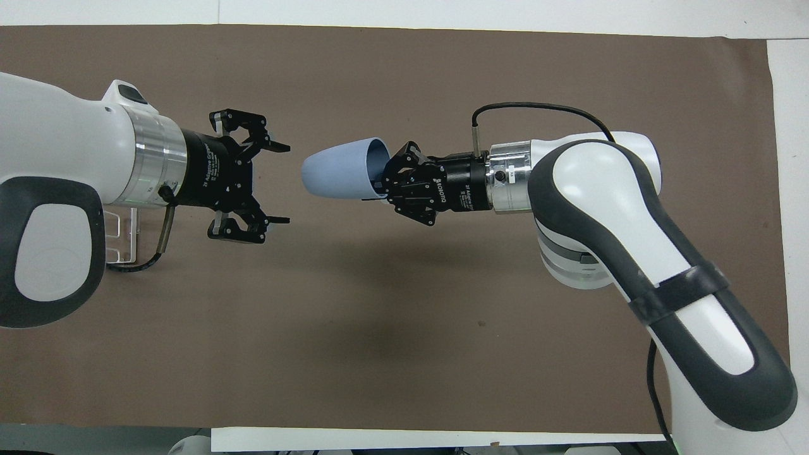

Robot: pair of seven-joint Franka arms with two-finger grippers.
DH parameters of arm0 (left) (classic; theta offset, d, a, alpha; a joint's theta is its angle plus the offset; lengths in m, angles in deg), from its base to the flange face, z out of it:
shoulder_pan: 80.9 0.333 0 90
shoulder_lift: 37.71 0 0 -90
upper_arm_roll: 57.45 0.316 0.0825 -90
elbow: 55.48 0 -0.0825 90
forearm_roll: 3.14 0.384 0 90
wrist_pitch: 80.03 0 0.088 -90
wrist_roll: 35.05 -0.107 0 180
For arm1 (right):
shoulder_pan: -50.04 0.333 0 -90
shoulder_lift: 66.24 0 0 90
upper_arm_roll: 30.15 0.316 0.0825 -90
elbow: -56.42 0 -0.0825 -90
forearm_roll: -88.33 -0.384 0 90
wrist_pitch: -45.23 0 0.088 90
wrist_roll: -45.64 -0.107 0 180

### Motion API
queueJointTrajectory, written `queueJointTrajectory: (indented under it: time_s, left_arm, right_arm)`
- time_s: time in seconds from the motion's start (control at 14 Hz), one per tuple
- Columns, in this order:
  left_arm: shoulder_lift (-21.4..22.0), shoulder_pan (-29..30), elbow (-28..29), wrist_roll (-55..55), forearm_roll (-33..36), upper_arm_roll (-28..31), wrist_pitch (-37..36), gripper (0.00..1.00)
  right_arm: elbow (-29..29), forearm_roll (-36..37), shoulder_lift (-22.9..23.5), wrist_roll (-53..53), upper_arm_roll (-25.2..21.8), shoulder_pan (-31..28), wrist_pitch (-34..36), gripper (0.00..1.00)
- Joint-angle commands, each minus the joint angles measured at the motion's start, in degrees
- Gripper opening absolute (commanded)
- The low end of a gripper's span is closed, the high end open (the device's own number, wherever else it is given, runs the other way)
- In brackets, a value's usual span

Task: Hang cup on cup holder
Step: 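Grasp the cup base with the left gripper while the right gripper holds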

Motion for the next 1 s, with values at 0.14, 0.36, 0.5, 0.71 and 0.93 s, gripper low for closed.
queueJointTrajectory:
  time_s: [0.14,0.36,0.5,0.71,0.93]
  left_arm:
    - [-1.96,-4.74,0.90,5.38,-0.99,0.56,6.80,1.00]
    - [-2.40,-5.88,1.07,5.83,-0.99,0.56,5.74,1.00]
    - [-3.80,-5.89,1.16,6.27,-0.99,0.65,6.70,1.00]
    - [-5.21,-5.98,1.07,6.27,-0.99,0.65,9.78,0.93]
    - [-5.57,-6.33,-0.24,6.53,-0.99,0.65,9.00,0.57]
  right_arm:
    - [0.73,-1.33,-0.65,-0.65,0.19,1.49,-2.57,0.00]
    - [0.73,-1.33,-0.65,-0.65,0.19,1.49,-2.57,0.00]
    - [0.73,-1.33,-0.65,-0.65,0.19,1.49,-2.57,0.00]
    - [0.64,-1.33,-0.65,-0.65,0.11,1.49,-2.57,0.00]
    - [0.55,-1.33,-0.56,-0.65,0.19,1.41,-2.57,0.00]
